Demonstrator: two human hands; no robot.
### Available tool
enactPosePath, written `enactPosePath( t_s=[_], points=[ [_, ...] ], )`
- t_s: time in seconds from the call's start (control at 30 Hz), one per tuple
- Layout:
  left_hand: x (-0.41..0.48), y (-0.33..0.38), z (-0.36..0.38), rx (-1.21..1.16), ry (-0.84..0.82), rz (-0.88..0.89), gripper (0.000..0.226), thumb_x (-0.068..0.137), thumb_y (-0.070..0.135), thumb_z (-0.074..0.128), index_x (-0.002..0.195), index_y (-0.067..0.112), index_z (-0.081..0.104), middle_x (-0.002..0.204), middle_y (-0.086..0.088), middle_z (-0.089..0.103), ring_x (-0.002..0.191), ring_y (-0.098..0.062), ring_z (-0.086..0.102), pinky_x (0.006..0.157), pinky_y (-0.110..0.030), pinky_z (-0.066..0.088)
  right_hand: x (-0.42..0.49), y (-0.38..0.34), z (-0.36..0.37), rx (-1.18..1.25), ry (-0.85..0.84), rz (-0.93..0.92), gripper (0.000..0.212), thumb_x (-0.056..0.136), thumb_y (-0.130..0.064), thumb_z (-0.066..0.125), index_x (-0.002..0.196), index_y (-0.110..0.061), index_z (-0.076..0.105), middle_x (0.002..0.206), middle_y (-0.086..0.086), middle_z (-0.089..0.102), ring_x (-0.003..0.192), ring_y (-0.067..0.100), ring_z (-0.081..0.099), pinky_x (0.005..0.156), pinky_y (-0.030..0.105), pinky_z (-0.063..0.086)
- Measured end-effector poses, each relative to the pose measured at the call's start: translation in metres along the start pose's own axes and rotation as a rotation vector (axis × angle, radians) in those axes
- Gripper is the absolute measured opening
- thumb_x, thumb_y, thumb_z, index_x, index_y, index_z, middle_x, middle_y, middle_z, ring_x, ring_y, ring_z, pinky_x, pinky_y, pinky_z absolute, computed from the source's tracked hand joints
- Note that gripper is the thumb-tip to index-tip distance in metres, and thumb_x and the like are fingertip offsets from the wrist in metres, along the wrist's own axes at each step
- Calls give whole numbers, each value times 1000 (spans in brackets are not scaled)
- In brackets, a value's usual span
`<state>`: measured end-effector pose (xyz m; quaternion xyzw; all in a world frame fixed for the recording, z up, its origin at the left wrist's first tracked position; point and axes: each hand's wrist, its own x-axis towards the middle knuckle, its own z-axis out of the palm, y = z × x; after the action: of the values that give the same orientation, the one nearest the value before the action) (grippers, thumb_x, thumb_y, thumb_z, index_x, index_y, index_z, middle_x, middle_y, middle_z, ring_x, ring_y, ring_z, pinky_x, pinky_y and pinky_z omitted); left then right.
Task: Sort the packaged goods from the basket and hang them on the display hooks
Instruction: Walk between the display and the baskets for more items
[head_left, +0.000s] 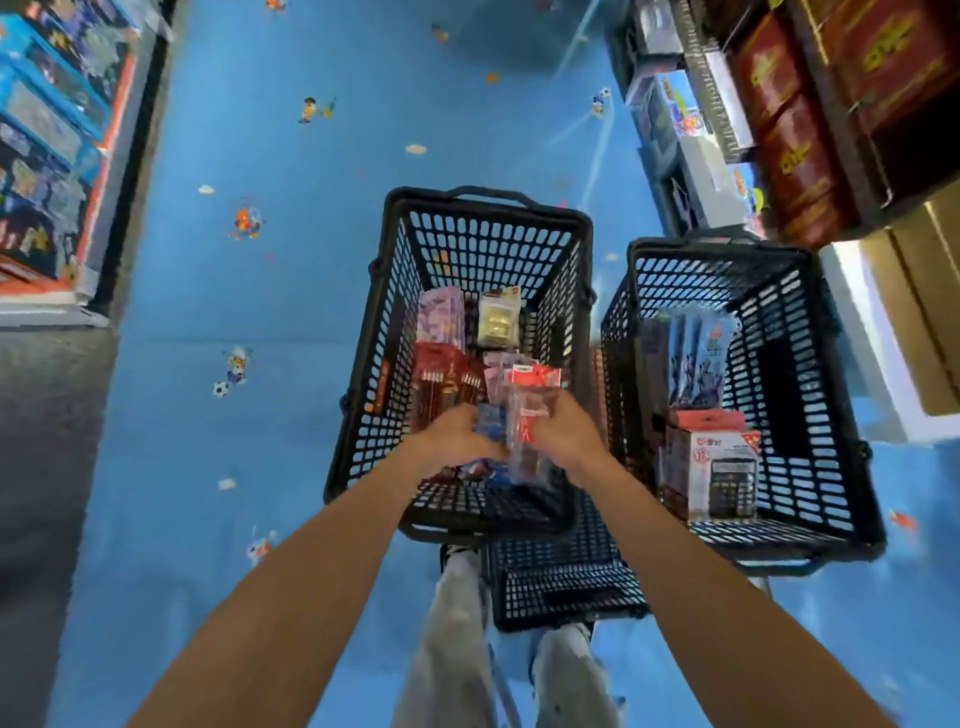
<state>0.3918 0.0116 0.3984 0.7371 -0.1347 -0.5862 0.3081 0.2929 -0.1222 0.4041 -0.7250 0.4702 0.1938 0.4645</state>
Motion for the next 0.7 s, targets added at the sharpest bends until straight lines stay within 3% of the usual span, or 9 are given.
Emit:
enactPosePath(
  t_s=[0.1,0.17,0.23,0.37,0.43,0.5,0.57,0.63,0.7],
  points=[
    [24,-8,0,-65,-25,17,26,85,-6,77,92,16,65,85,10,65,79,-7,64,55,-6,45,12,-2,17,-12,3,76,47,92,-20,59,137,-16,47,123,8,63,102,28,63,72,35,48],
    [38,-12,3,-104,-22,22,34,85,-10,74,103,17,61,86,9,62,80,-8,61,56,-7,47,18,1,30,-28,25,93,49,95,-17,57,142,-11,44,132,13,58,108,31,61,75,34,46],
    [55,-19,7,-112,-28,37,35,84,-15,71,107,10,63,89,2,64,74,-5,61,58,-11,49,23,6,41,-31,67,71,46,91,-15,56,137,-13,49,135,16,56,111,34,61,84,37,51],
    [72,-23,16,-129,-56,52,33,86,-19,62,88,14,60,79,-5,58,66,-8,57,60,-22,45,37,18,53,-12,89,91,43,80,-17,48,120,-9,60,131,16,57,106,36,61,90,41,51],
    [77,-23,19,-150,-54,59,32,88,-16,64,90,16,61,78,-1,60,70,-8,57,61,-16,47,47,31,58,39,89,93,53,72,-22,41,119,-13,64,130,16,59,108,35,62,93,43,53],
    [85,-25,25,-190,-72,71,30,87,-9,69,108,13,65,92,-2,70,87,-12,67,75,-20,55,48,35,58,85,92,88,58,69,-22,37,118,-16,66,123,15,62,103,33,65,95,47,56],
    [92,-24,31,-248,-80,42,37,87,-3,73,118,16,64,110,-7,71,104,-20,67,93,-34,57,40,27,52,126,94,87,62,67,-21,36,120,-16,67,120,13,62,101,30,65,95,49,56],
    [95,-21,35,-292,-61,9,31,90,-1,71,107,23,62,109,-8,69,105,-22,66,94,-36,55,31,16,45,163,95,102,66,66,-21,36,125,-15,65,123,12,62,106,29,64,98,49,54],
    [101,-20,39,-354,-37,-29,36,88,2,75,115,21,61,111,-7,70,108,-21,67,95,-36,56,27,11,41,179,91,117,60,74,-17,40,129,-14,64,127,11,60,112,29,61,103,47,51]
  ],
)
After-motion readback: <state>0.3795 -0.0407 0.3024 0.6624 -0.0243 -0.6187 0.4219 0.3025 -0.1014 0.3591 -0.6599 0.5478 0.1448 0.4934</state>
